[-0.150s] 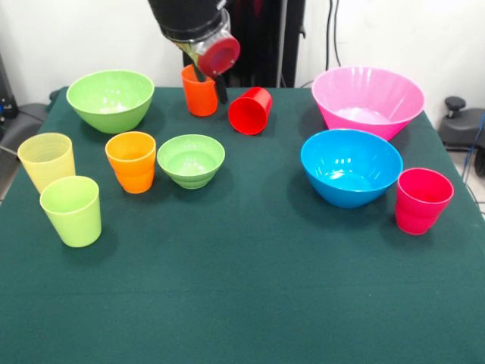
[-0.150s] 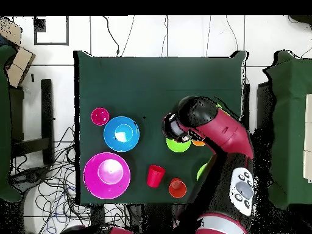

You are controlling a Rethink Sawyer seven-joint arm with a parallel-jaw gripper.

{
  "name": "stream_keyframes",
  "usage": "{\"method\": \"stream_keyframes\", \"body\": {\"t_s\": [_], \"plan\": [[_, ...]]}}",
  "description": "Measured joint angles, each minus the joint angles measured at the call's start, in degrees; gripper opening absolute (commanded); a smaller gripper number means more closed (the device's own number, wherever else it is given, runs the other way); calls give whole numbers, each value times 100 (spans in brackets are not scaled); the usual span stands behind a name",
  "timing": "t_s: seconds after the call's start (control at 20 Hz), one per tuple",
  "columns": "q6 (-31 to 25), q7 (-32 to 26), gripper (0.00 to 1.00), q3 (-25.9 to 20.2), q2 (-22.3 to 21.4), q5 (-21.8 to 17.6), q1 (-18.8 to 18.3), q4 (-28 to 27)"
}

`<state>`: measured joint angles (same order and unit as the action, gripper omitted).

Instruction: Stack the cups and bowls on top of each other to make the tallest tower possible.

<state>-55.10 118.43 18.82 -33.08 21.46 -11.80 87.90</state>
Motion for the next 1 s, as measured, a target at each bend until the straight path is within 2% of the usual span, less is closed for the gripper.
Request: {"method": "stream_keyframes", "body": {"t_s": [1.0], "plan": [[309,0,100,-46,-295,-2,-41,121]]}}
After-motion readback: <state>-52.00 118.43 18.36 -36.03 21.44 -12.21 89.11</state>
